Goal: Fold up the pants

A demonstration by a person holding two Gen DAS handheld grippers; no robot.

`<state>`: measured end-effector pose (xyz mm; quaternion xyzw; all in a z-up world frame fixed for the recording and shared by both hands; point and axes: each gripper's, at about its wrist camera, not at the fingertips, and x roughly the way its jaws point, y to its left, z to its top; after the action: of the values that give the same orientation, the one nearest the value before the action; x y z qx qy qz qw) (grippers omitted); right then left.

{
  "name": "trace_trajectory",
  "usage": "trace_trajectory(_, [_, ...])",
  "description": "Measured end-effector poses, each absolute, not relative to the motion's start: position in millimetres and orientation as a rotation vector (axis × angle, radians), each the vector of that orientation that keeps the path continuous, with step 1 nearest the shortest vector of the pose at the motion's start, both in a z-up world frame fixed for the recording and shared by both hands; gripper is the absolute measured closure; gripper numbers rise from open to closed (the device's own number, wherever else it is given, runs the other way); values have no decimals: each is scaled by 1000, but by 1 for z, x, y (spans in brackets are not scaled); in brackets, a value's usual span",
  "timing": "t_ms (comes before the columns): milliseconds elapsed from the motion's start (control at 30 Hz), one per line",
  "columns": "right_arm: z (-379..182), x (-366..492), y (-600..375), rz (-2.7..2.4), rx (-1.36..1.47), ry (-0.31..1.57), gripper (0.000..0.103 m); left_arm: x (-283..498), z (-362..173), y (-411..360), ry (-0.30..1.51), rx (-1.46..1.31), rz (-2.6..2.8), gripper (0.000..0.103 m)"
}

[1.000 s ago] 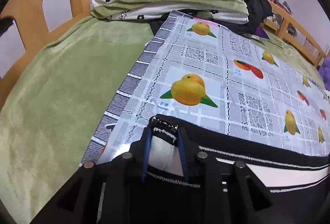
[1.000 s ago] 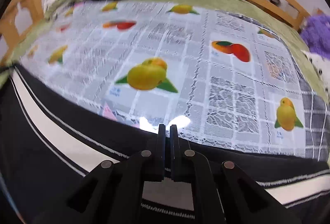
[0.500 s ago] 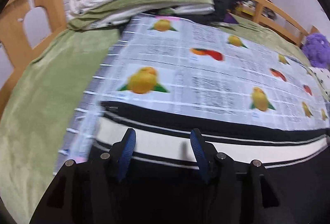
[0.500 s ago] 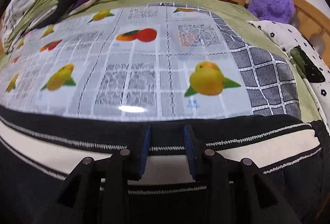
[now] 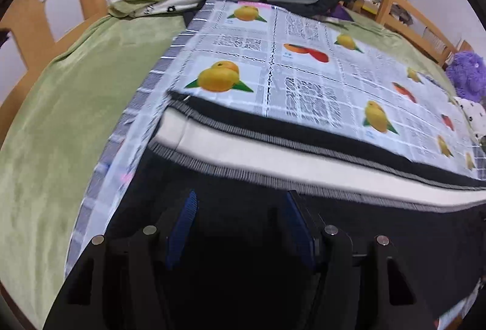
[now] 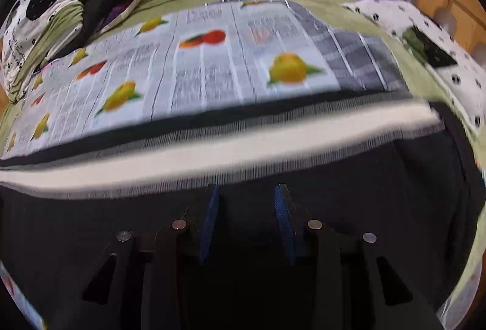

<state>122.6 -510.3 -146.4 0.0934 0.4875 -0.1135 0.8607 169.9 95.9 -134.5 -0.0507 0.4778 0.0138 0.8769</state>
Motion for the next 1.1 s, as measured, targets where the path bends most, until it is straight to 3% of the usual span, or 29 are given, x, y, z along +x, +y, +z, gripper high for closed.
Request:
trace_trajectory(200, [-152, 59, -503, -259, 209, 1051, 62, 99, -120, 117, 984, -132, 20, 45])
trace_trajectory(367, [-125, 26, -486, -244, 196, 1016, 62, 52, -117, 150, 965, -160, 50, 45])
trace_trajectory(667, [-66, 35, -422, -163, 290, 928, 61, 63, -95, 186, 966, -129, 69, 45])
trace_trajectory(1100, [-59, 50, -346, -107, 352, 936, 59, 95, -162, 195, 1062, -416, -32, 45])
